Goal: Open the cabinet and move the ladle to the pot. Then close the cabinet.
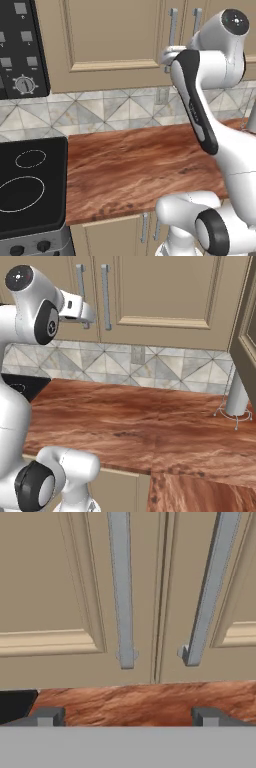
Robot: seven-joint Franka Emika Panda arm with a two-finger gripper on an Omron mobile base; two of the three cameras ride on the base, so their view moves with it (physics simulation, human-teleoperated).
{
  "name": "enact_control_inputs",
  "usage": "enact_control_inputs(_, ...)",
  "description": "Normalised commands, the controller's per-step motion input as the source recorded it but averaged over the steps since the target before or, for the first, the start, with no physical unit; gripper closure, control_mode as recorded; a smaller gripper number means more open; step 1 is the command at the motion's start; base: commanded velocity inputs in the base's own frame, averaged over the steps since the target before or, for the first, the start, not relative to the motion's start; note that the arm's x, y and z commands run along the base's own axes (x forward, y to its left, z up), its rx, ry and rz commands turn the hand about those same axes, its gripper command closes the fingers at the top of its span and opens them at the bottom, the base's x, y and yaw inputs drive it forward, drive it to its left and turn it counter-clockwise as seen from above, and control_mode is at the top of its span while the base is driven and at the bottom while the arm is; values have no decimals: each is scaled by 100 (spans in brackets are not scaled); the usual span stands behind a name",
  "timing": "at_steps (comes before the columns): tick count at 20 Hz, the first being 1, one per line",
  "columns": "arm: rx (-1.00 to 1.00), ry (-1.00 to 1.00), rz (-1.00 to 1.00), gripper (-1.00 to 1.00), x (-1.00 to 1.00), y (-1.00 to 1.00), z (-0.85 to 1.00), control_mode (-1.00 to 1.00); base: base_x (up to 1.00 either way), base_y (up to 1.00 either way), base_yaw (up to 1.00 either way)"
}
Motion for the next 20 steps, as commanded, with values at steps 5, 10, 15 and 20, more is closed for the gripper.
enact_control_inputs(5, 0, 0, 0, -100, 28, 27, 0, -100, 0, 0, 0)
enact_control_inputs(10, 0, 0, 0, -100, 32, 8, 0, -100, 0, 0, 0)
enact_control_inputs(15, 0, -1, 0, -100, 25, -7, 0, -100, 0, 0, 0)
enact_control_inputs(20, 0, -1, 0, -100, 34, 0, -1, -100, 0, 0, 0)
